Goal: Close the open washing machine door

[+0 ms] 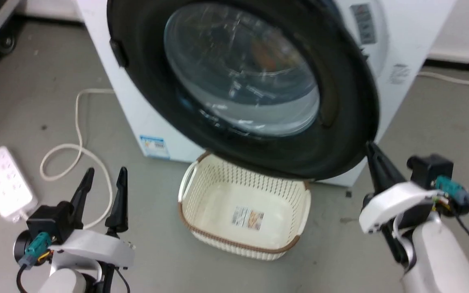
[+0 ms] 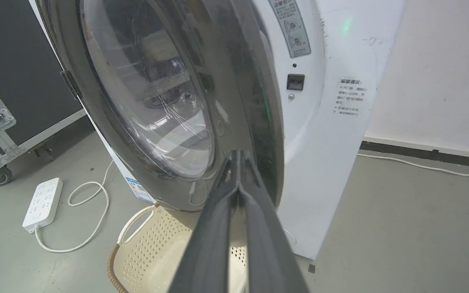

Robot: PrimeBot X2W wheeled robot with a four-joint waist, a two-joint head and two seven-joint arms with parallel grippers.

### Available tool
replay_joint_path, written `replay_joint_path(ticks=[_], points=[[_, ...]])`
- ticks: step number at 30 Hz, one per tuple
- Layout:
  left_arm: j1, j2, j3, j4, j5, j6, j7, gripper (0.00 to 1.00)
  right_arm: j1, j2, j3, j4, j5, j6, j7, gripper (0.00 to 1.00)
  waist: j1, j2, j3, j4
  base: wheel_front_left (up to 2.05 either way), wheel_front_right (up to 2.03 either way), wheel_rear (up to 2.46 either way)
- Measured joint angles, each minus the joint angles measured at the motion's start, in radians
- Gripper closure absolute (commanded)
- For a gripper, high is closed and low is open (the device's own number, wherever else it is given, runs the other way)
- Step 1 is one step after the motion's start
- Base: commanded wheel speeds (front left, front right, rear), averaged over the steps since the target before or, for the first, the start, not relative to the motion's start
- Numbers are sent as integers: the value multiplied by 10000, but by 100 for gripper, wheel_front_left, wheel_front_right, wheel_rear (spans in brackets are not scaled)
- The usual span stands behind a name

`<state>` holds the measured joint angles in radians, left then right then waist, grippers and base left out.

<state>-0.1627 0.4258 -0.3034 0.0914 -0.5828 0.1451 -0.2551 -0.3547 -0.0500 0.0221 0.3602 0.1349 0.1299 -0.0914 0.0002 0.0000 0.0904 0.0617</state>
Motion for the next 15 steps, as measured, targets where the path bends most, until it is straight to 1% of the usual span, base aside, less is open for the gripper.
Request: replay_joint_path(ticks=[7,15], points=[[-342,-94,98,-31,23,-238,-10,0,-1238,0,-566,1149,-324,2,-318,100,0,0,741,342,0,0,0],[-886,-249,213,-29,213,-554,-12,0,-2619,29,-1480,1904,-851,23,-631,100,-1,1,1496,540,0,0,0]])
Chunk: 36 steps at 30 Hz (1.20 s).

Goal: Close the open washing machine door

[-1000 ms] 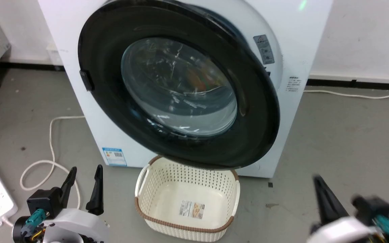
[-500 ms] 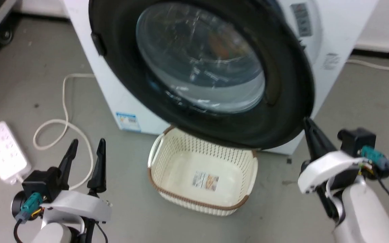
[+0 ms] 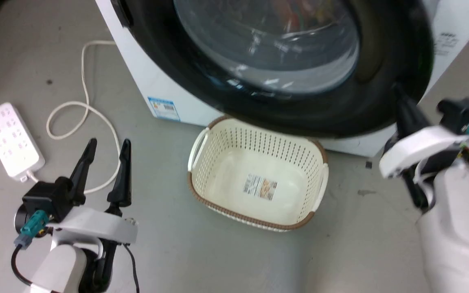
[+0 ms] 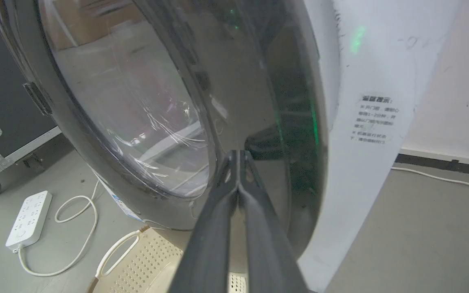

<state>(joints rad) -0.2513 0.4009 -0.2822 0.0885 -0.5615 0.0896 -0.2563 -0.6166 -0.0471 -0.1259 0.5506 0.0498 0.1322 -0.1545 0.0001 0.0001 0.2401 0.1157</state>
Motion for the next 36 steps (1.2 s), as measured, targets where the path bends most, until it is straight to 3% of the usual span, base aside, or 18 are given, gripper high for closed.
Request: replay_joint_path(ticks=[10,24,32,36], points=[[-528,-173,190,61,232,-405,0,0,-1850,-2,-1237,606,-1118,-4,-228,100,0,0,1008,120,0,0,0],[-581,-435,560,360,499,-679,0,0,-2681,6,-1810,1434,-1678,-2,-663,100,-2,0,1158,-35,0,0,0],[-565,-552,673,610,600,-752,0,0,-2740,-6,-1459,1756,-1379,-6,-878,100,-1,0,705,-228,0,0,0],[-326,-658,788,759,671,-748,0,0,-2251,-4,-1001,1348,-886,-6,-984,100,-2,0,96,-408,0,0,0]])
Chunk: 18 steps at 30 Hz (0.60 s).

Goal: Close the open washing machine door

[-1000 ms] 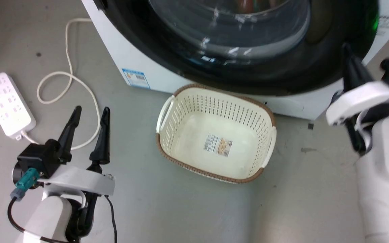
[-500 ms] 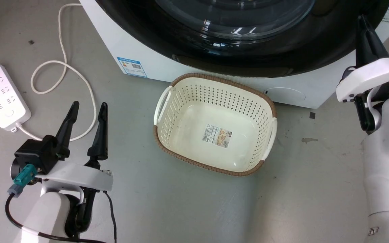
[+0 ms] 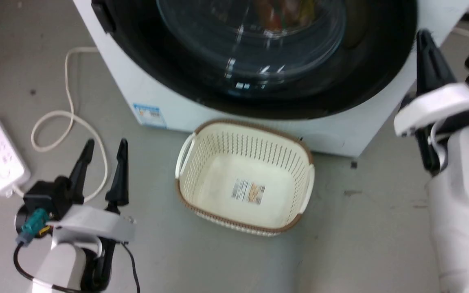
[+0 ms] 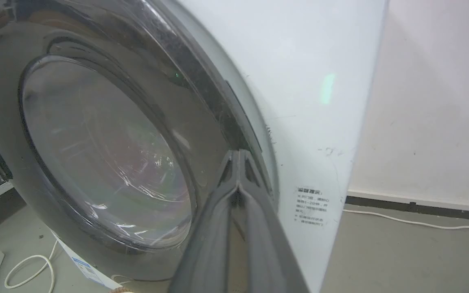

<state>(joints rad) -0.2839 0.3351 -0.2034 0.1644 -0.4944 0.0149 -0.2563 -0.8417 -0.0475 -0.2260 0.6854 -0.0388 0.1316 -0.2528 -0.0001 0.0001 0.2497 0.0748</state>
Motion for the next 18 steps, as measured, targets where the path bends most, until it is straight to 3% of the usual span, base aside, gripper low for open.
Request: replay_joint_path(ticks=[11,18], points=[[1257,-79,125,265,92,328,2,0,3608,-6,633,-2437,1202,-2,-48,100,-4,0,-2121,-919,0,0,0],[1588,-71,56,81,173,523,25,0,5690,-12,713,-3988,1638,-2,-48,100,-3,-1,-2919,-1508,0,0,0]])
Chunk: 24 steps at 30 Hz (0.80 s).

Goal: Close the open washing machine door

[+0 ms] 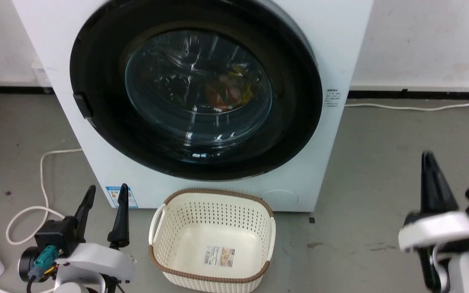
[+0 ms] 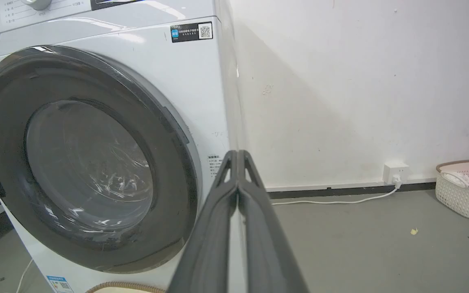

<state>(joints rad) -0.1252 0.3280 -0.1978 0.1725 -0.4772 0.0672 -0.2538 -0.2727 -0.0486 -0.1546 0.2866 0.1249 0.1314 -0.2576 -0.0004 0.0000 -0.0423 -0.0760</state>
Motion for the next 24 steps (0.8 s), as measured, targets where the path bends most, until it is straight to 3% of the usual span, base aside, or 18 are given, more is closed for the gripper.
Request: replay_joint_path(ticks=[11,23,24], points=[[281,-6,-259,-65,92,134,190,0,2273,-6,669,-663,435,0,364,100,3,0,-331,71,0,0,0],[283,25,-510,-58,128,186,422,0,2752,-4,1127,-1028,420,0,982,100,3,0,-295,221,0,0,0],[283,33,-520,-44,159,190,422,0,2752,-4,1135,-1043,420,0,991,63,3,0,-288,221,0,0,0]])
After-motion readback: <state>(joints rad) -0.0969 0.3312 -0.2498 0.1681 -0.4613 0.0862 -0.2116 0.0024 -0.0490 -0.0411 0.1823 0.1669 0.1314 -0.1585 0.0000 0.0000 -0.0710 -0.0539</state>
